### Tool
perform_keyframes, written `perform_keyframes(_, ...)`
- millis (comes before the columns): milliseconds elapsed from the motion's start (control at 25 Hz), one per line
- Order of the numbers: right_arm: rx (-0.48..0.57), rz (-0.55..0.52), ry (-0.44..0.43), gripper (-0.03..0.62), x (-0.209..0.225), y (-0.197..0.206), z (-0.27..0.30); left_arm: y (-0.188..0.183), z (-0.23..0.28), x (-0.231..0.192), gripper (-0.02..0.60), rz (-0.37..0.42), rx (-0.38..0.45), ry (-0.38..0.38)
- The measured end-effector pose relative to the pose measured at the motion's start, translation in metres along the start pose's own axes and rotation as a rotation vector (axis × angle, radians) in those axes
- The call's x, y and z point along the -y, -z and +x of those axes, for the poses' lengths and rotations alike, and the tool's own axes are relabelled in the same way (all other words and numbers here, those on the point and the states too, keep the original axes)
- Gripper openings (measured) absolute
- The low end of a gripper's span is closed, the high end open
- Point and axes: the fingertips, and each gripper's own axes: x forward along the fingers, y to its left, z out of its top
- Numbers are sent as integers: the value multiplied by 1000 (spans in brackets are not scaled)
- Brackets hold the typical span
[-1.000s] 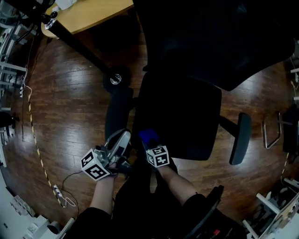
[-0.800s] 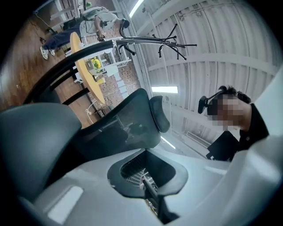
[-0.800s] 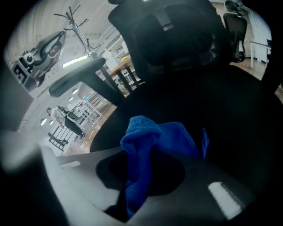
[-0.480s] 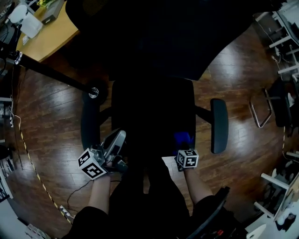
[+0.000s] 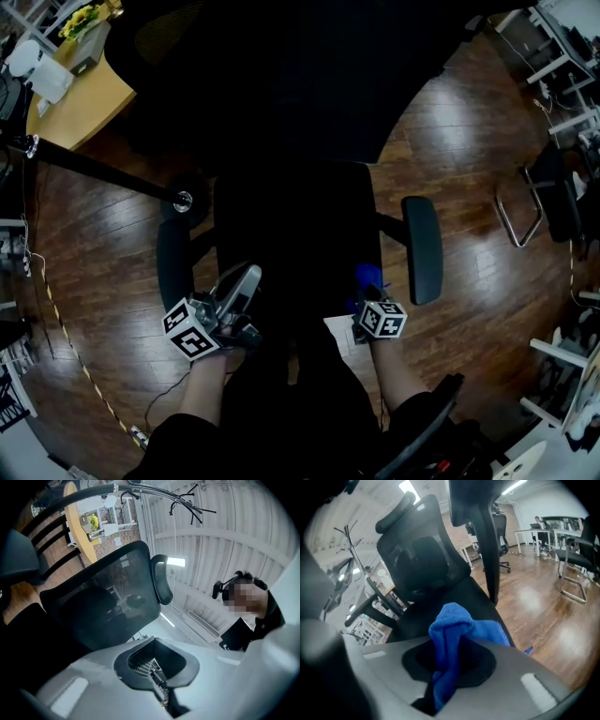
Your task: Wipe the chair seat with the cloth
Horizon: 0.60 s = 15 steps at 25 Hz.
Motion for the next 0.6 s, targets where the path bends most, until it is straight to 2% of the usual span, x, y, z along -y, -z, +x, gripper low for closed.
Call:
perform_keyframes(200,133,45,-271,60,-108,-78,-30,-15,3,40,0,26,-17,27)
perform_keyframes(400,320,80,-589,60,-238,-183,-106,-63,4,99,0,72,20,99)
perform_keyframes(520,437,54,-728,60,-294,-244,-154,-90,5,133,0,100,18,172)
perform_keyframes(600,501,16,-791,60,-320,-275,-183,-104,5,154,0,134,20,211)
